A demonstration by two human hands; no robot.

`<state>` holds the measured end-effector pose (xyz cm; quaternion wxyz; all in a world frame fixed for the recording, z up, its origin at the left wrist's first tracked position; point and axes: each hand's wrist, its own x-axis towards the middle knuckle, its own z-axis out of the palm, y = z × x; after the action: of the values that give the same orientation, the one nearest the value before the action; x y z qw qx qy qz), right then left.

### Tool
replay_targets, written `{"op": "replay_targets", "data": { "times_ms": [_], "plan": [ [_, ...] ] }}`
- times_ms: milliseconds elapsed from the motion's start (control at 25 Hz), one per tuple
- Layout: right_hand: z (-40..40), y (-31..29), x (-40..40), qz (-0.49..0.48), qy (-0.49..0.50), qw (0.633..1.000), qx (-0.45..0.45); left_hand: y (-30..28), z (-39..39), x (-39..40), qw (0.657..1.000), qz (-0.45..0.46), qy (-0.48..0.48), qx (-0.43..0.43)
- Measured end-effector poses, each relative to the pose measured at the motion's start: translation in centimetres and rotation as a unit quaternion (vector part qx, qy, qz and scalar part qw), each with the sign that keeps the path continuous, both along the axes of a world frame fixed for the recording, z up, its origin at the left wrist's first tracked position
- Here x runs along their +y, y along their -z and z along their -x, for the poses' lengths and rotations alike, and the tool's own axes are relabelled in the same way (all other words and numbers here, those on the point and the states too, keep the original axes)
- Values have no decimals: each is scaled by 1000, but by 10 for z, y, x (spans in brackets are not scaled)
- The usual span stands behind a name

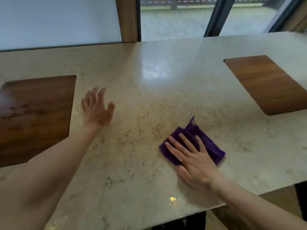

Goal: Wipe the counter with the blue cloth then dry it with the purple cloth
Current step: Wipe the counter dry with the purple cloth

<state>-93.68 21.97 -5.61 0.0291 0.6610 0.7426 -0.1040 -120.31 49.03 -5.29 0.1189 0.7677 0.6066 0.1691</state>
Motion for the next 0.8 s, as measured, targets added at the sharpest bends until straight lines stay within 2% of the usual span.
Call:
{"op": "replay_targets", "data": {
  "times_ms": [200,320,400,600,800],
  "plan": [
    [61,9,-70,-47,181,982,-13,-3,41,-15,999,17,-28,37],
    [110,16,-63,-37,319,947,-8,-9,51,6,996,27,-77,29],
    [131,16,-42,-24,377,926,10,-10,56,29,994,26,-99,32],
    [140,17,64,-39,366,929,34,-8,54,103,988,55,-133,58],
    [118,18,219,-47,338,940,19,9,60,142,976,101,-143,128]
  ]
}}
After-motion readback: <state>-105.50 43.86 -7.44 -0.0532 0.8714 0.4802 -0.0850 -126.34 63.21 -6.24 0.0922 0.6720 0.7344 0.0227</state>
